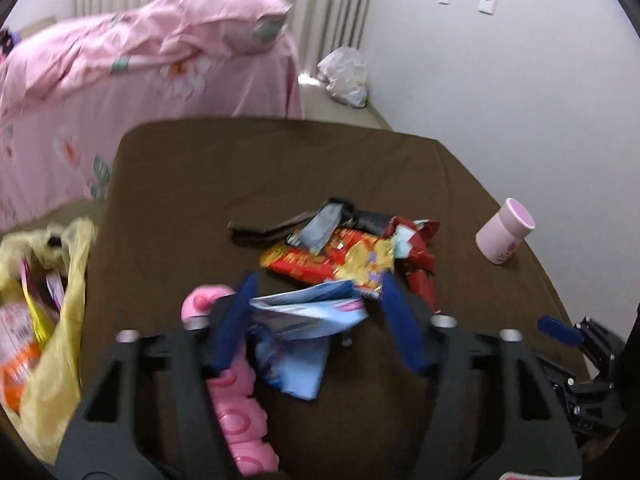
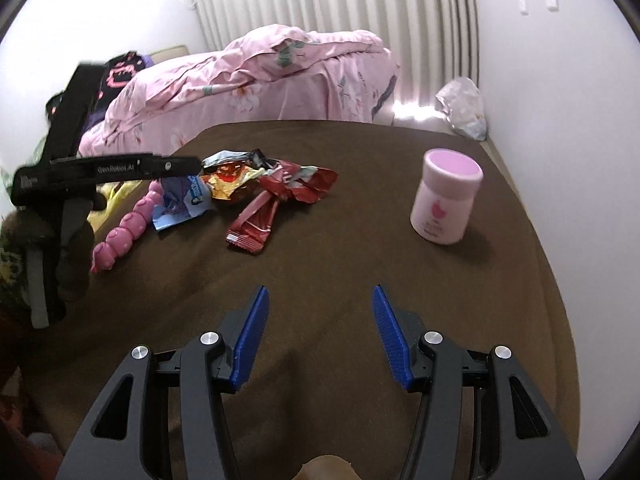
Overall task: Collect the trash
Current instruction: 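Grasp blue-white wrapper with left gripper while right gripper grasps grey-black wrapper, then carry blue-white wrapper and grey wrapper into the yellow bag with both grippers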
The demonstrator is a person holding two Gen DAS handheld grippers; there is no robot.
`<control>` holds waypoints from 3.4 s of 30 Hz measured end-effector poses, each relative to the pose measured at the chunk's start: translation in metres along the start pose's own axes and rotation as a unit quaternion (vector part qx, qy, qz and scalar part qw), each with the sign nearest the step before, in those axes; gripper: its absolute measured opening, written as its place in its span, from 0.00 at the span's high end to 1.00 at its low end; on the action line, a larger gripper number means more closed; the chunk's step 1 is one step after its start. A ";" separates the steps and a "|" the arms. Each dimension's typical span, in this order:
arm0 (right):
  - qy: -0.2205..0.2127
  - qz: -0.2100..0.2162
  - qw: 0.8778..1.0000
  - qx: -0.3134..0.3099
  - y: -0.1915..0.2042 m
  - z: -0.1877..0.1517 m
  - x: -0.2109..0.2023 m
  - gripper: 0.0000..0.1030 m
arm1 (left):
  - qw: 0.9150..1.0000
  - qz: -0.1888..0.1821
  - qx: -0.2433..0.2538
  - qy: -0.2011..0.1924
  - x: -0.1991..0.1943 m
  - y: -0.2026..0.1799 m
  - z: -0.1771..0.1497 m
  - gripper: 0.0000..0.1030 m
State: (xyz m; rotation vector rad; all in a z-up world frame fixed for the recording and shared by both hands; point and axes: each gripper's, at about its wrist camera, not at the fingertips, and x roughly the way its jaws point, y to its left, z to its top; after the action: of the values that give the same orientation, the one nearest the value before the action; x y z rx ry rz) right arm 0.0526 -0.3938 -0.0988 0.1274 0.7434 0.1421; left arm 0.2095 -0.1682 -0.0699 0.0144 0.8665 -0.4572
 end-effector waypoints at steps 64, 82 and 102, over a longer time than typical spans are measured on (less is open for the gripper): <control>-0.018 0.033 0.999 -0.020 0.036 0.037 -0.003 0.84 | 0.999 -0.035 0.003 -0.033 -0.089 -0.002 -0.065 0.37; -0.020 0.023 0.999 -0.013 0.028 -0.004 -0.021 0.84 | 0.996 -0.085 0.018 -0.017 -0.095 -0.005 -0.083 0.59; -0.015 0.024 0.999 -0.017 0.031 -0.014 -0.021 0.84 | 0.997 -0.079 0.016 0.020 -0.058 -0.010 -0.076 0.59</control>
State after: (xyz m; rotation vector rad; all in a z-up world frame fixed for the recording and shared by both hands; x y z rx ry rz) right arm 0.0254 -0.3663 -0.0903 0.1141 0.7069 0.1987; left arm 0.1178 -0.1401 -0.0754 -0.0156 0.9039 -0.6211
